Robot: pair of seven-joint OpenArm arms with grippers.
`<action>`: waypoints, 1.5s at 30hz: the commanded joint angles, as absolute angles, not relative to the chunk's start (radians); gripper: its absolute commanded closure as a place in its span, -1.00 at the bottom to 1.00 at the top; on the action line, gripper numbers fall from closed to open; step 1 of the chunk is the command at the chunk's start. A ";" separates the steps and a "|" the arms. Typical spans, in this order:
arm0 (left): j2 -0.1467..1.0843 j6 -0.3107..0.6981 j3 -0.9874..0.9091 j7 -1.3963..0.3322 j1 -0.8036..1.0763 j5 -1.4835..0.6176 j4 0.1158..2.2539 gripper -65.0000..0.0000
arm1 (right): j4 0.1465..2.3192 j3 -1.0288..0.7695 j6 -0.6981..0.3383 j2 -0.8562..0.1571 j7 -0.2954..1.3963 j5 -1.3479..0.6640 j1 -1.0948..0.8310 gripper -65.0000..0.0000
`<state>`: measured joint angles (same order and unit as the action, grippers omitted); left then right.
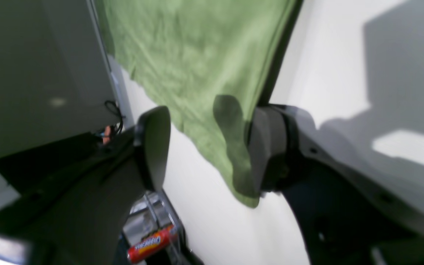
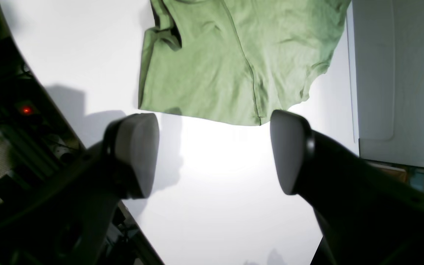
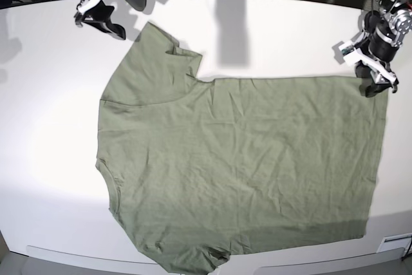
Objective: Fold the T-shirt properly
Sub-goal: 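Position left gripper at the shirt's hem corner, right gripper near sleeve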
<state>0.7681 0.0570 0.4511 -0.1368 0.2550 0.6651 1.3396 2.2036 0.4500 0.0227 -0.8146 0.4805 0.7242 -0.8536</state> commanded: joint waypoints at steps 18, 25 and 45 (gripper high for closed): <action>0.779 -0.003 0.459 -0.157 0.276 0.707 1.191 0.25 | 2.221 0.447 0.043 -0.823 0.472 0.733 -0.862 -0.44; 0.778 -0.003 0.459 -0.156 0.279 0.642 1.190 0.25 | 2.221 0.447 0.043 -0.823 0.473 0.734 -0.862 -0.44; 0.721 0.001 0.459 -0.246 0.262 0.602 1.164 0.10 | 2.221 0.447 0.043 -0.823 0.473 0.733 -0.862 -0.44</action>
<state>0.7368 -0.0727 0.4393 -0.1600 0.2348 0.5812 1.2232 2.2036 0.4500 0.0231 -0.8143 0.4805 0.7238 -0.8539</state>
